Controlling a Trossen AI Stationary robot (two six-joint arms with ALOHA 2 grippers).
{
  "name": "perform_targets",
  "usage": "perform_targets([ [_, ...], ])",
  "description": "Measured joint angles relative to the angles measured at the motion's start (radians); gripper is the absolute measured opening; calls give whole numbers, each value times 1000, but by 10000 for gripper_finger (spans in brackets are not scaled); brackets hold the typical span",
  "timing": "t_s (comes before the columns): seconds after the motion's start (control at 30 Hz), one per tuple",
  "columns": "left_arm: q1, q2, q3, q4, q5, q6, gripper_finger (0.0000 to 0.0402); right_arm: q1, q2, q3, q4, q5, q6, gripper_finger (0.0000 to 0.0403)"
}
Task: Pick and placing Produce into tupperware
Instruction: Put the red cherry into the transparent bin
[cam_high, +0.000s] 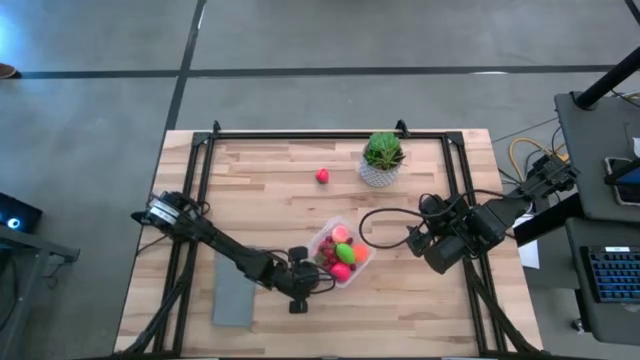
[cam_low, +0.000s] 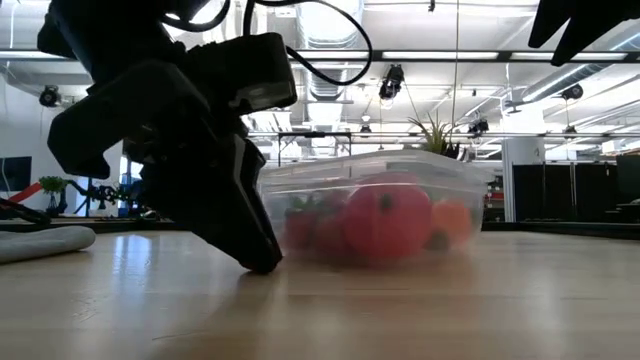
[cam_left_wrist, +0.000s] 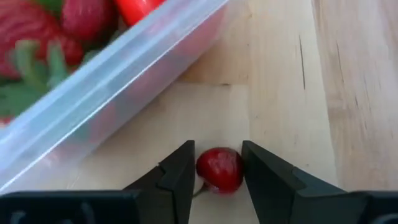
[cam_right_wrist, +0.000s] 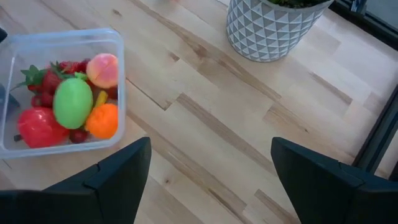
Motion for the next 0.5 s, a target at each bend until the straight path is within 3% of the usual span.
perform_targets([
  [0.3,-1,-27,-6,-39,3,0,115,0,0,-1,-7,-1,7,325],
  [0.5,-1,-31,-5,-37,1,0,73,0,0,-1,-11,-1,6,325],
])
